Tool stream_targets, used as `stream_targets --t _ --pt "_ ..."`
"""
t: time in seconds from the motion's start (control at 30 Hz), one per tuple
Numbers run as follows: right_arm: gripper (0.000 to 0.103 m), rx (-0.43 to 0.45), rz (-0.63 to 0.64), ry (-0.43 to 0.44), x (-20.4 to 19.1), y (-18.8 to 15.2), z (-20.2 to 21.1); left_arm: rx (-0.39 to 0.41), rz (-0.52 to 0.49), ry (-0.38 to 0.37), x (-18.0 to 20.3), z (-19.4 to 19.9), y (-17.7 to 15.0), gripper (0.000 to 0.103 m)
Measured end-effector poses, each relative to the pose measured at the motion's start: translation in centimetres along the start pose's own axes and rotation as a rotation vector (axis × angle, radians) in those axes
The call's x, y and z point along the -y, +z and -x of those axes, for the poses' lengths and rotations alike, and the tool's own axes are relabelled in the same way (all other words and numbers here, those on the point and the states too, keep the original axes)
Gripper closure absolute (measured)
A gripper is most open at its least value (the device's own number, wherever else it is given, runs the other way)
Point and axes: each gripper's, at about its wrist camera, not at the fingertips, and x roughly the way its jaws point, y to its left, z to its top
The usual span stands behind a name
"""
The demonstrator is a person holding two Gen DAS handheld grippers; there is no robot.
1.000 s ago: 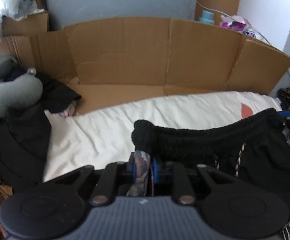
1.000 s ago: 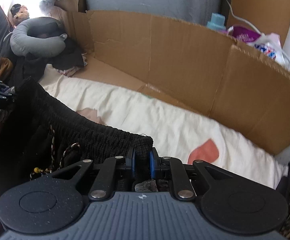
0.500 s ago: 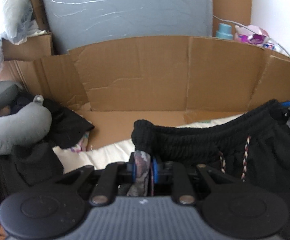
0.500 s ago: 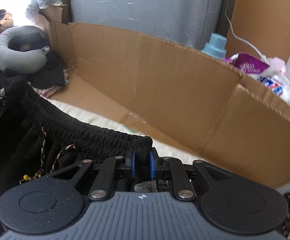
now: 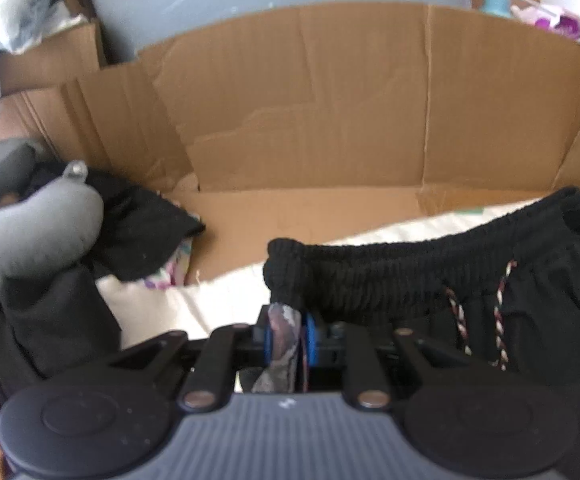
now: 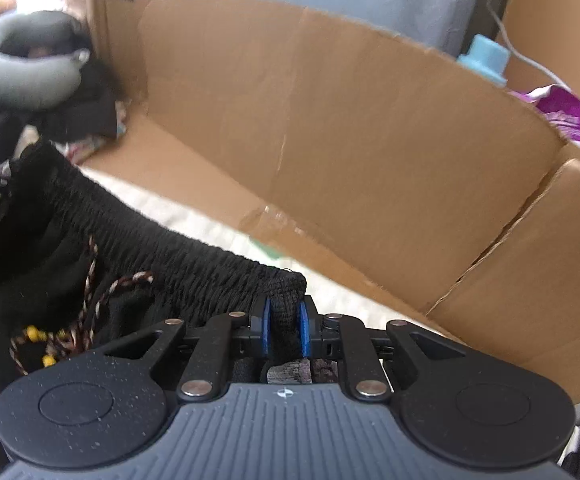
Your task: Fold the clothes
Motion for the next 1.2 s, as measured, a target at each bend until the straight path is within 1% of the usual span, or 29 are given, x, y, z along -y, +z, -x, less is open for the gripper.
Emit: stream_targets --t 0.03,0.07,0.1,0.13,0.17,0.2,0.23,0.3,0.37,0.47,0.53,0.57,0.6,0.67,0.73,0.8,0.83,0.93,1.0,1.2 --pt "0.089 -0.001 0.006 -0.004 -0.3 -0.3 -0.2 -0.008 0.002 0.002 0.1 -0.3 -0.2 0.085" --pt "0.088 -0.003 0.007 -0.006 -0.5 -0.5 -0.5 -0.018 0.004 0.004 0.1 -0.6 -0.4 0.082" --pt "0.087 -0.005 0.008 -0.008 -0.7 -0.6 -0.8 -0.035 0.008 0.009 0.1 -1.1 -0.5 0.077" --pt "0.086 -0.007 0.008 -0.010 -0.9 -0.8 -1.0 -0.042 0.019 0.012 -0.1 -1.2 -0.5 0.075" --pt "0.080 -0.015 0.006 -0.008 -0.9 -0.9 -1.3 -0.048 0.030 0.016 -0.4 -1.4 -0.6 0.072" --pt "0.069 -0.023 0.003 -0.005 -0.9 -1.0 -1.6 -0.055 0.041 0.020 -0.6 -1.6 -0.6 0.068" --pt "0.067 -0.019 -0.016 -0.002 -0.6 -1.1 -1.4 -0.061 0.052 0.024 -0.9 -1.7 -0.7 0.066" --pt "0.066 -0.013 -0.054 0.003 0.0 -1.4 -0.9 -0.049 0.081 0.032 -1.9 -1.3 -0.9 0.059" --pt "0.065 -0.002 -0.102 0.016 0.8 -1.8 -0.3 -0.037 0.110 0.036 -3.1 -0.8 -1.2 0.057" --pt "0.064 0.025 -0.193 0.026 2.8 -2.7 0.9 -0.016 0.143 0.045 -4.7 0.0 -2.0 0.057" --pt "0.063 0.041 -0.241 0.023 4.1 -2.9 1.5 -0.006 0.158 0.043 -5.5 0.5 -2.4 0.061" --pt "0.060 0.050 -0.257 0.011 4.8 -3.2 1.8 -0.001 0.162 0.045 -5.9 0.7 -2.5 0.065" --pt "0.057 0.043 -0.278 -0.001 5.6 -3.5 1.7 0.002 0.164 0.051 -6.1 0.9 -2.6 0.066" --pt "0.056 0.030 -0.319 -0.025 7.0 -4.2 1.6 0.008 0.169 0.060 -6.3 1.2 -2.7 0.066" --pt "0.056 0.008 -0.373 -0.031 8.3 -5.0 1.3 0.014 0.168 0.067 -6.4 1.2 -2.7 0.067" --pt "0.056 -0.009 -0.406 -0.014 8.8 -5.5 0.8 0.014 0.173 0.078 -6.6 1.0 -2.7 0.068" --pt "0.056 -0.015 -0.402 -0.003 8.8 -5.8 0.5 0.011 0.178 0.082 -6.7 0.8 -2.7 0.068" --pt "0.056 -0.046 -0.367 -0.018 7.8 -6.3 -1.0 -0.004 0.192 0.089 -7.0 0.1 -2.7 0.069" --pt "0.056 -0.075 -0.374 -0.015 7.5 -6.7 -2.1 -0.013 0.203 0.086 -7.1 -0.2 -2.8 0.069" --pt "0.056 -0.097 -0.353 0.062 5.3 -6.9 -3.0 -0.019 0.195 0.079 -6.8 -0.4 -3.1 0.069"
